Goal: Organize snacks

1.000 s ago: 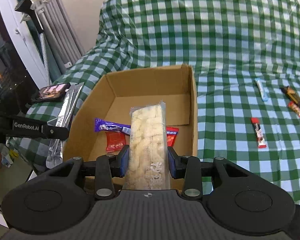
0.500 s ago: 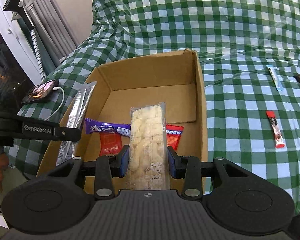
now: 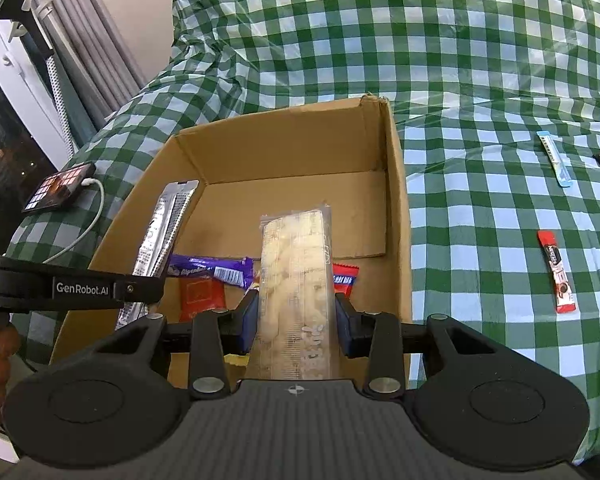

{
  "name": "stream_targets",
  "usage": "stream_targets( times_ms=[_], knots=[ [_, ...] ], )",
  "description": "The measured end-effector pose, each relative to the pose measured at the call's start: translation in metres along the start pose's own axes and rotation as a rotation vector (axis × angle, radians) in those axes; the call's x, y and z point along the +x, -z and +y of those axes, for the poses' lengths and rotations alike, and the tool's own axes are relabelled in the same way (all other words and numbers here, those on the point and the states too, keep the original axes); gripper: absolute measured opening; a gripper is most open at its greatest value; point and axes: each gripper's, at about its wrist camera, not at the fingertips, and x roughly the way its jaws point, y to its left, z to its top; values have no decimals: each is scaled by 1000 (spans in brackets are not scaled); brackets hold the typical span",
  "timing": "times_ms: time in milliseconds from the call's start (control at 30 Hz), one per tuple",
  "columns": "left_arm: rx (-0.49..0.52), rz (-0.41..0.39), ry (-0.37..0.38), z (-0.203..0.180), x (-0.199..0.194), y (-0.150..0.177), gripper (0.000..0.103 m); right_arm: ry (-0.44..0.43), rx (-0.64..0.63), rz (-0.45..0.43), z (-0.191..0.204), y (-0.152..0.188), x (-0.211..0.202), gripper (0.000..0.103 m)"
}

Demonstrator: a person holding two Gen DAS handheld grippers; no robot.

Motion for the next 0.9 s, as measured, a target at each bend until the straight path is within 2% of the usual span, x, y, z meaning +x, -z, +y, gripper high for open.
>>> stream_targets(
  times_ms=[67, 100, 133, 200, 233, 267, 367, 533, 600, 733, 900],
  knots=[
    [8, -10, -5, 0, 0, -3, 22, 3, 5, -5, 0, -3, 0, 41],
    [2, -18, -13, 1, -2, -5, 34, 3, 5, -11, 0, -5, 0, 41],
    [-5, -29, -19, 3, -5, -6, 65, 2, 4, -20, 0, -7, -1, 42],
    [-23, -65, -48, 4, -14, -7, 103, 5, 18, -28, 0, -11, -3, 61],
    [-35, -93, -65, 5, -20, -5, 103, 11, 38, -28, -1, -12, -5, 79],
    [-38, -114, -79, 6, -26, -2, 103, 15, 59, -27, -2, -12, -8, 85],
    [-22, -81, -89, 3, -36, 10, 103, 6, 87, 6, -3, -6, -20, 88],
    [-23, -60, -73, -2, -63, 51, 103, 14, 105, 37, 6, 27, -58, 94],
    [-14, -72, -78, -4, -76, 71, 103, 27, 90, 19, 14, 42, -76, 96],
    [23, -79, -84, -5, -93, 91, 103, 41, 59, -30, 29, 62, -108, 98],
    [-20, -111, -66, -3, -120, 108, 103, 57, 19, -85, 40, 70, -136, 100]
  ],
)
